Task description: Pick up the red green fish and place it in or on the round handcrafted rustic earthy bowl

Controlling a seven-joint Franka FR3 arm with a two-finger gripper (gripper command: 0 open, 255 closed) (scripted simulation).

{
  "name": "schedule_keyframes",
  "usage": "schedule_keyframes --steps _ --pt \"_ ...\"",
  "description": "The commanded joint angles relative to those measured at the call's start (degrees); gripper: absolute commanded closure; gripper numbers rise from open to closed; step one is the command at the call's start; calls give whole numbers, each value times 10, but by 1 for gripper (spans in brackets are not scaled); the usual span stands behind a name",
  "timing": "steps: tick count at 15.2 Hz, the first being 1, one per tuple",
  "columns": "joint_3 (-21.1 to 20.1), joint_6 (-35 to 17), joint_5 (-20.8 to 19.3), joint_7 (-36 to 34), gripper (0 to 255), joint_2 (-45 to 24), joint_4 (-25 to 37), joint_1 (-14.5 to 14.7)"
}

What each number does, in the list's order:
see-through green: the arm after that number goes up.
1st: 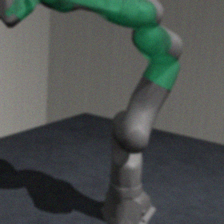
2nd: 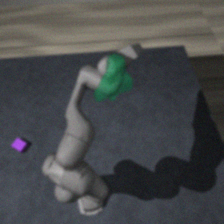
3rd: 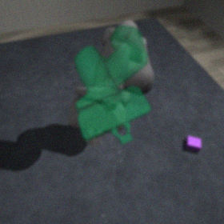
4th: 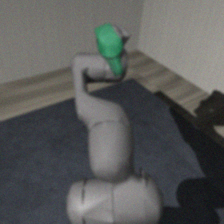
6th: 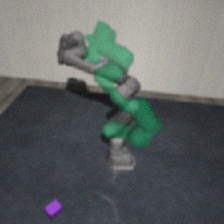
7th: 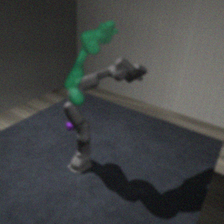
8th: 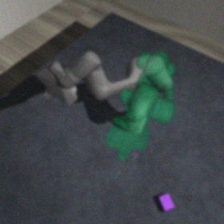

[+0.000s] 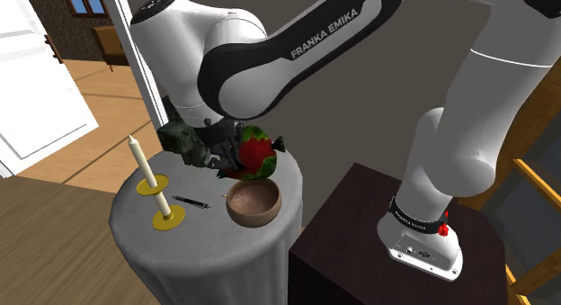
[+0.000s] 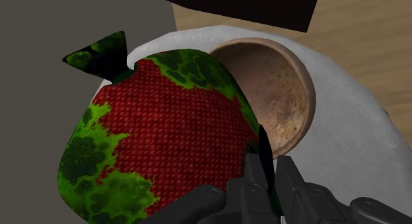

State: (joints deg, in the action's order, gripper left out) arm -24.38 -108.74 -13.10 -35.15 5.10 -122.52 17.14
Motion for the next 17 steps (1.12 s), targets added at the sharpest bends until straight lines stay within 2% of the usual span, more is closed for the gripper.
schedule_keyframes --steps 1,17 --pt "-5 0 1 -10 255 -1 -1 4" --pt "-7 -109 -40 -61 255 -63 -62 3"
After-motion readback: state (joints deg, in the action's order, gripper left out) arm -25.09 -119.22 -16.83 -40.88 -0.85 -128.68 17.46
